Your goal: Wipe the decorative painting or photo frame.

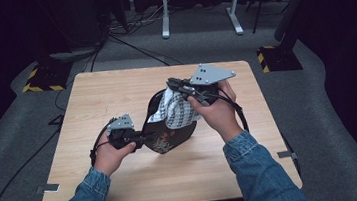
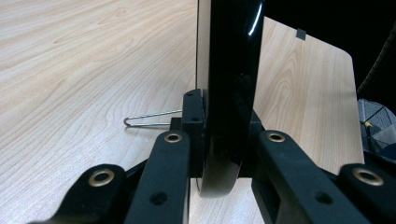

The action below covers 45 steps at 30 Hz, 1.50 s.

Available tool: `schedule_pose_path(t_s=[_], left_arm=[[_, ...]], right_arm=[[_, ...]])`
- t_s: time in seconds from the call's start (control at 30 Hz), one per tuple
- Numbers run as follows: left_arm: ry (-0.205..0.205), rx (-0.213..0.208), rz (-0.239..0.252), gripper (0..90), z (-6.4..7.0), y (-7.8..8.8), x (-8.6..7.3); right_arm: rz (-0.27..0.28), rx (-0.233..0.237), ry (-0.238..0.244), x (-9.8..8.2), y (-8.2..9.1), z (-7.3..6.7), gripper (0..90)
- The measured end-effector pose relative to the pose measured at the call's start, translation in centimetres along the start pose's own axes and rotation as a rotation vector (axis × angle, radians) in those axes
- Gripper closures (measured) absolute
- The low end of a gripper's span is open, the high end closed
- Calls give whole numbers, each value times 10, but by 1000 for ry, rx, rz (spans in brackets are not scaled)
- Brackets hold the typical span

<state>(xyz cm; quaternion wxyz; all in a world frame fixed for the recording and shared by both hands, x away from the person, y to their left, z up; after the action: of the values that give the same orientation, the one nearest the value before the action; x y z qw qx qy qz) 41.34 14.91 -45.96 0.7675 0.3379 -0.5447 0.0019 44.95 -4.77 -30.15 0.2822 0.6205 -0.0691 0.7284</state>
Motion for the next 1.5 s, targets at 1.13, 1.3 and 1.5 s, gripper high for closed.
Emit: schedule_pose_path(t_s=[1.13, 1.3, 1.5], left_arm=[[1, 0, -4, 801, 1, 0, 1], [-1, 0, -3, 801, 1, 0, 1], [-2, 0, -4, 801, 1, 0, 1]], right_arm=[[-45, -115, -157, -51, -4, 34, 860], [-56, -130, -170, -57, -1, 39, 861], [-67, -153, -195, -66, 5, 44, 861]])
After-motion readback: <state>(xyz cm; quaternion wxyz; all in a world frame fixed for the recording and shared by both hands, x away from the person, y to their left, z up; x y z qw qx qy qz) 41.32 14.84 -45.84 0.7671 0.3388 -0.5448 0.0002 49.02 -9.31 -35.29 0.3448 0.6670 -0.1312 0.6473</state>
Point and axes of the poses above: each handheld gripper's, and its own axes: y roughly backward along the jaws, x roughly out of its top, z roughly to its right, the point moved 5 cm from there along -y, roughly forward along the jaws, and after that the axes turned 4 degrees about x, right-handed, at the moved point
